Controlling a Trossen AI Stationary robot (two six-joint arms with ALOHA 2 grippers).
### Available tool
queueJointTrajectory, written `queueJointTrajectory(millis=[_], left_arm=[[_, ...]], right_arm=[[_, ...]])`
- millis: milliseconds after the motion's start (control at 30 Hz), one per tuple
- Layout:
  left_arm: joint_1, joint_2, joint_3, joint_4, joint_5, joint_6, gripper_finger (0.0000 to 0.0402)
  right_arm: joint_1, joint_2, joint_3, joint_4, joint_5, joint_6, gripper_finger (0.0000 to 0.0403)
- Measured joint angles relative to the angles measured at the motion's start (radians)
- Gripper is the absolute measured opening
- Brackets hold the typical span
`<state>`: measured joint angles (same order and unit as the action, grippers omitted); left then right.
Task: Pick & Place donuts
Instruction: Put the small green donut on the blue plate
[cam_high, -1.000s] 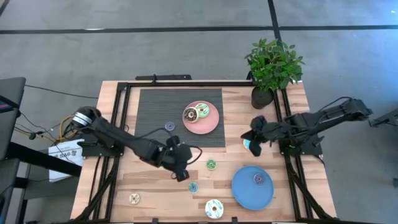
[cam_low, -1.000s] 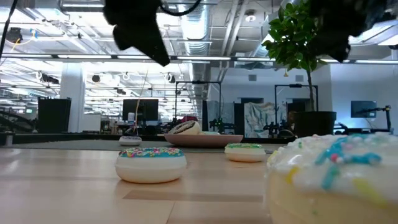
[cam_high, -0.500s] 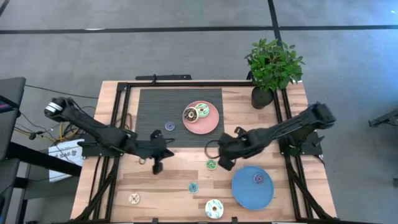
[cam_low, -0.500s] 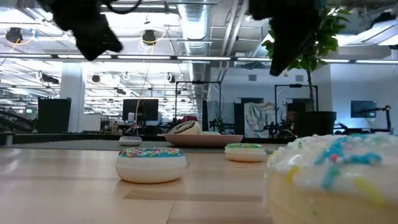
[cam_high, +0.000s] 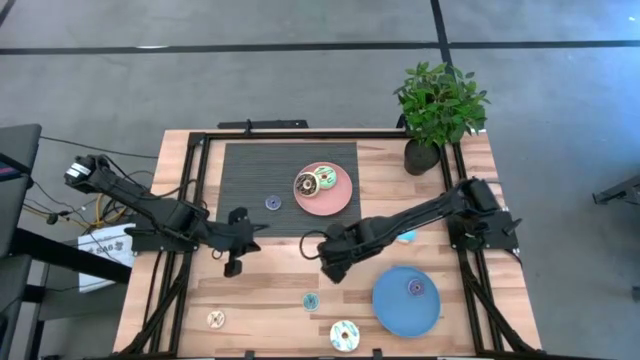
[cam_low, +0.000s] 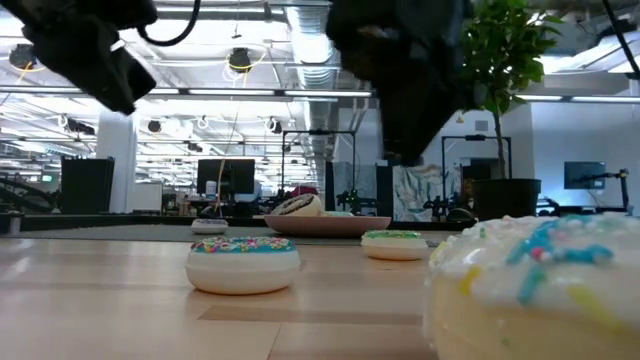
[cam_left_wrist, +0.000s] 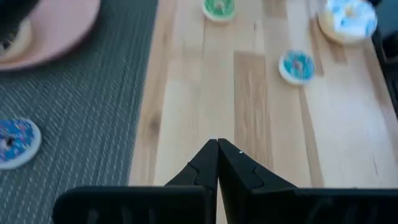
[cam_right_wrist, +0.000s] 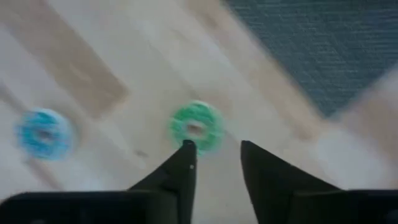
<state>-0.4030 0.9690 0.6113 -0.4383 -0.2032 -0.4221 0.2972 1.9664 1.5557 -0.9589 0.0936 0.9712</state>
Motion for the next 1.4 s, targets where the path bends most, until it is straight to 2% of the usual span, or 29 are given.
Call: queueJointTrajectory(millis=[133, 233, 300, 367, 433, 667, 867, 1233, 1400], left_arm=[[-0.001, 0.0, 0.0, -0.039, 0.023, -0.001, 0.0], [-0.001, 0.0, 0.0, -0.043, 0.023, -0.005, 0.0], [0.0, -0.001, 0.0, -0.043, 0.023, 0.0, 0.0], [0.0, -0.001, 0.0, -0.037, 0.023, 0.009, 0.0], [0.0, -0.001, 0.0, -0.042, 0.023, 0.011, 0.0], [0.0, -0.001, 0.0, -0.036, 0.032, -0.005, 0.0], [0.0, -0.001, 0.0, -0.04, 0.043, -0.013, 0.0], [0.0, -0.001, 0.0, -0.036, 0.043, -0.019, 0.0], [0.0, -0.001, 0.0, -0.036, 0.043, -0.019, 0.0]], right_arm=[[-0.003, 0.031, 0.001, 0.017, -0.01, 0.033, 0.0174], [-0.006, 0.044, -0.006, -0.042, -0.012, 0.051, 0.0203], [-0.007, 0.066, 0.002, 0.018, -0.013, 0.061, 0.0216], [-0.006, 0.074, -0.008, -0.02, -0.013, 0.069, 0.0224], [-0.006, 0.097, 0.003, 0.048, -0.016, 0.069, 0.0225], [-0.005, 0.135, -0.005, -0.01, -0.016, 0.096, 0.0205], [-0.005, 0.149, -0.002, 0.036, -0.021, 0.086, 0.0182], [-0.006, 0.149, -0.003, 0.034, -0.039, 0.083, 0.0155], [-0.004, 0.141, -0.003, 0.026, -0.042, 0.077, 0.0129]])
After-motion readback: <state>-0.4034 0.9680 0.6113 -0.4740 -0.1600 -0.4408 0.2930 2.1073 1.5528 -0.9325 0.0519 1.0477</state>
